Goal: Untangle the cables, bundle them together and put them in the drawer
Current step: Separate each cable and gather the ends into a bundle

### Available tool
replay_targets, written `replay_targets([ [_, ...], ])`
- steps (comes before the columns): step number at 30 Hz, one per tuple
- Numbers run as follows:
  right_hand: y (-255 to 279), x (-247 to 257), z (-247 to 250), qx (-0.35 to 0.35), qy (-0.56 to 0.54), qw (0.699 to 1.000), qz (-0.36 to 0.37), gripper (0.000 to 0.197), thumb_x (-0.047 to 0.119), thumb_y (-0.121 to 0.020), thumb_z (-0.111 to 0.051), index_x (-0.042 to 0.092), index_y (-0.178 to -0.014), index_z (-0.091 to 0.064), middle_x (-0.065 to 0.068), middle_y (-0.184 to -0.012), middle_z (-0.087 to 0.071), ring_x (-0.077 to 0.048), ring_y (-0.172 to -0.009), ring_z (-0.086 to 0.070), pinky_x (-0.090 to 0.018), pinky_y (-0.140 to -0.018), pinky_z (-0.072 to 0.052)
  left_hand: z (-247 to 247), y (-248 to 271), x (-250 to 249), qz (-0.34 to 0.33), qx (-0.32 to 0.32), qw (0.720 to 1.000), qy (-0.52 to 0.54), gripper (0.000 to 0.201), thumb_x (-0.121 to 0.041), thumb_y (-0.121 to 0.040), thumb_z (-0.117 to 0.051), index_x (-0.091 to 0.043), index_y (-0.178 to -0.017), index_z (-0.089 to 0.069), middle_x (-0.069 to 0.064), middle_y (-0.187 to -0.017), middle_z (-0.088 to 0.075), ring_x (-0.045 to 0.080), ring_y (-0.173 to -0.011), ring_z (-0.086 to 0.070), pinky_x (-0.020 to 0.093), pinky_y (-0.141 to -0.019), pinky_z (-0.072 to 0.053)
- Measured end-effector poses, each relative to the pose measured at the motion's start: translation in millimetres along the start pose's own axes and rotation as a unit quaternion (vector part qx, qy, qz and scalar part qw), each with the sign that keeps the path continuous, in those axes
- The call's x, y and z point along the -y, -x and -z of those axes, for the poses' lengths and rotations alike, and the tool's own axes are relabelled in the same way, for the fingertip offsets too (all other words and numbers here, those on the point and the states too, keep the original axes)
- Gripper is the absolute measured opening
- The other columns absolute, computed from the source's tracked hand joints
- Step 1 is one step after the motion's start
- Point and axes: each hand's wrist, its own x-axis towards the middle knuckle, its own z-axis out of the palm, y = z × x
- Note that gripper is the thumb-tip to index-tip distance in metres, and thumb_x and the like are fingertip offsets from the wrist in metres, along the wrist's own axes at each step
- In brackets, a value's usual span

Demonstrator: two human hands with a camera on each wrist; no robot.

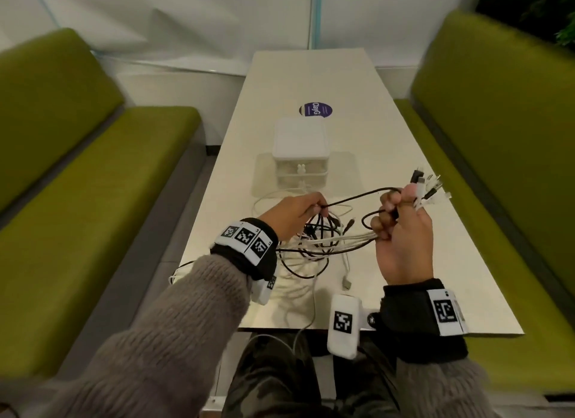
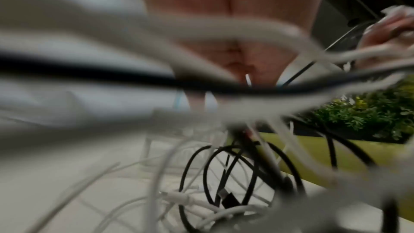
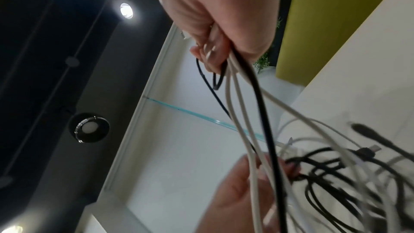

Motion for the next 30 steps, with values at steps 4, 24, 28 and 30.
replay_targets([
  [4,0.4,12.2,0.6,0.027,-0.001,1.0,0.002,0.034,0.038,-0.1,-0.037,0.021,-0.072,-0.043,0.009,-0.06,-0.042,-0.005,-0.045,-0.026,-0.016,-0.043,-0.025,4.7,0.5,13.3,0.056,-0.012,0.998,-0.018,0.023,-0.027,-0.098,-0.043,-0.015,-0.113,-0.057,0.006,-0.111,-0.063,0.019,-0.092,-0.055,0.028,-0.078,-0.041],
  [24,-7.7,-43.0,0.8,0.039,0.263,0.963,0.045,0.021,0.028,-0.079,-0.075,0.021,-0.095,-0.064,0.005,-0.059,-0.036,-0.007,-0.052,-0.033,-0.021,-0.054,-0.031,-25.4,14.7,-24.4,-0.006,-0.108,0.982,0.155,0.023,-0.031,-0.1,-0.038,-0.029,-0.088,-0.058,0.009,-0.09,-0.053,0.019,-0.089,-0.053,0.029,-0.079,-0.04],
  [28,-8.6,-51.4,1.5,0.036,0.25,0.966,0.047,0.011,0.018,-0.088,-0.067,0.016,-0.077,-0.065,0.016,-0.047,-0.054,0.002,-0.045,-0.048,-0.014,-0.052,-0.037,-29.4,11.0,-31.1,-0.051,-0.074,0.974,0.206,0.033,-0.032,-0.1,-0.037,-0.022,-0.079,-0.061,0.015,-0.069,-0.041,0.026,-0.066,-0.041,0.032,-0.065,-0.035],
  [30,-9.4,-54.3,2.5,0.034,0.234,0.97,0.049,0.009,0.014,-0.088,-0.066,0.014,-0.08,-0.07,0.011,-0.061,-0.067,0.0,-0.059,-0.061,-0.014,-0.058,-0.045,-31.4,11.1,-30.3,-0.074,-0.077,0.97,0.218,0.037,-0.032,-0.098,-0.039,-0.026,-0.063,-0.047,0.003,-0.06,-0.036,0.016,-0.057,-0.033,0.03,-0.059,-0.029],
])
